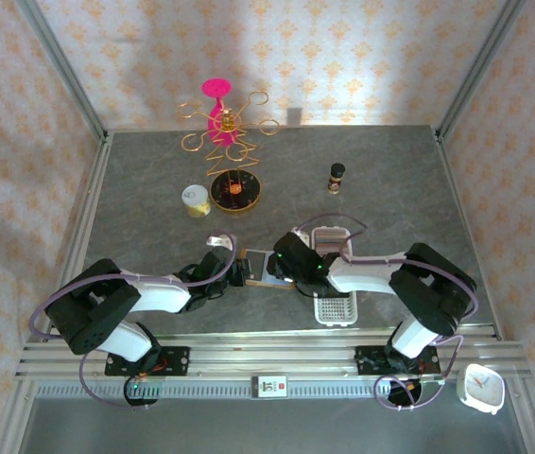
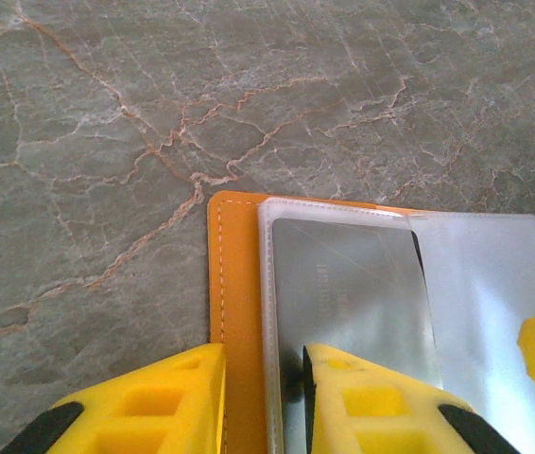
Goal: Put the credit cards into the card holder
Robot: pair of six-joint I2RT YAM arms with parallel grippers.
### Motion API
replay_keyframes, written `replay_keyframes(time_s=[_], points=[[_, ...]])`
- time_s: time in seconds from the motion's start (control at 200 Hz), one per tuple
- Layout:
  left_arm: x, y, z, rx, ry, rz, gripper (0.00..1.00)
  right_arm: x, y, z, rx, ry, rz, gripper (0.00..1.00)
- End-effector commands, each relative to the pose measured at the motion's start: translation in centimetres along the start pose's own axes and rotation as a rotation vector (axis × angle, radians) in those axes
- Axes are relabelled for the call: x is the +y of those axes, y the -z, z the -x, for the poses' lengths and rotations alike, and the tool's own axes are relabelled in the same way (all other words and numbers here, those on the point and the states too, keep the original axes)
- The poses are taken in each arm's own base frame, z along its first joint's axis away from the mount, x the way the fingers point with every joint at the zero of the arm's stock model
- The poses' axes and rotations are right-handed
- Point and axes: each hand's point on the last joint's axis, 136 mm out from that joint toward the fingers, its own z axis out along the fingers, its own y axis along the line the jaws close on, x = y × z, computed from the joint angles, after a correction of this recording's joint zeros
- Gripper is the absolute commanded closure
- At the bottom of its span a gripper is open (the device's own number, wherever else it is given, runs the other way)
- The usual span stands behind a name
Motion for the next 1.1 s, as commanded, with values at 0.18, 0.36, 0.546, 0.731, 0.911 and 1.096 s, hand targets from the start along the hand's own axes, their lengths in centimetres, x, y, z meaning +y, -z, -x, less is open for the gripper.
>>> replay_keyframes(time_s=[0.18, 0.36, 0.546, 0.731, 0.911, 1.096], points=[[1.4, -0.1, -1.2, 0.041, -0.013, 0.065, 0.74, 1.7, 0.0, 0.3, -0.007, -0.035, 0.058, 0.65], [1.4, 0.0, -1.1, 0.038, -0.012, 0.064, 0.74, 1.6, 0.7, 1.0, -0.033, -0.028, 0.038, 0.71], [1.4, 0.0, -1.1, 0.038, -0.012, 0.064, 0.74, 1.5, 0.9, 1.1, -0.033, -0.029, 0.034, 0.78], [1.3, 0.0, -1.1, 0.038, -0.012, 0.060, 0.74, 2.2, 1.6, 1.6, -0.054, -0.031, 0.063, 0.98], [0.9, 0.6, -0.5, 0.003, -0.004, 0.027, 0.74, 2.5, 2.1, 2.3, -0.086, -0.033, 0.069, 1.00], [-0.2, 0.9, -0.5, -0.001, 0.009, -0.042, 0.74, 3.5, 1.5, 2.0, -0.062, -0.038, 0.115, 0.86]])
